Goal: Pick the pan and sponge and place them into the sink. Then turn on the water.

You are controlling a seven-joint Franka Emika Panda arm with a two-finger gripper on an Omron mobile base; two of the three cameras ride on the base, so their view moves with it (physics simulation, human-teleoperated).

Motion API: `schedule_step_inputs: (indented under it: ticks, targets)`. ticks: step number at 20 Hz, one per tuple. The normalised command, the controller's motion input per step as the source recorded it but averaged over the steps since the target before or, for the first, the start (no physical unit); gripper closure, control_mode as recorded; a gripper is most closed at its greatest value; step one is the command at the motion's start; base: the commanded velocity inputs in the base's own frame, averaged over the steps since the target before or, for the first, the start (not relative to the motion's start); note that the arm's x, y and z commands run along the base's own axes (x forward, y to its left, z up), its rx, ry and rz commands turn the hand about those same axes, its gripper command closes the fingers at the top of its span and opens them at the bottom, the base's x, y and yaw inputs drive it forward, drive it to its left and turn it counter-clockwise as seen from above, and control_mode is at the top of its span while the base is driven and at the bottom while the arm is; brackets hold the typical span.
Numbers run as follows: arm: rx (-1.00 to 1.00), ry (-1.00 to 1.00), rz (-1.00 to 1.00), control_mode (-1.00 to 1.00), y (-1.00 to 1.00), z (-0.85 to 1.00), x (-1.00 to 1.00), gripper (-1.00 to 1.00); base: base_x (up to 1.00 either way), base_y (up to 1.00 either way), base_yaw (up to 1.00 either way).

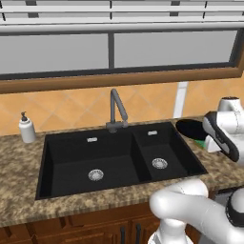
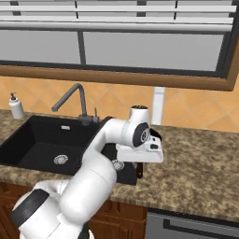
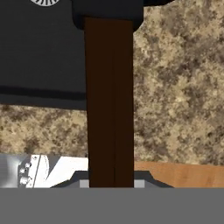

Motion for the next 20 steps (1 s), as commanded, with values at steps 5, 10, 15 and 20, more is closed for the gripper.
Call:
schedule_step_inputs:
  ticks: [5, 10, 15, 20]
  targets:
    - [-0.01, -0.12, -0.01, -1.0, 0.93, 0.54, -0.25, 1.0, 0.0, 0.0, 0.0]
    - [-0.03, -0.03, -0.05, -1.0, 0.99, 0.19, 0.0, 1.0, 0.0, 0.0, 0.0]
    - [0.0, 0.0, -0.11, -1.0, 0.88, 0.1, 0.0, 1.0, 0.0, 0.0, 0.0]
    - [0.02, 0.1, -0.13, -1.0, 0.74, 0.03, -0.01, 1.0, 0.0, 0.0, 0.0]
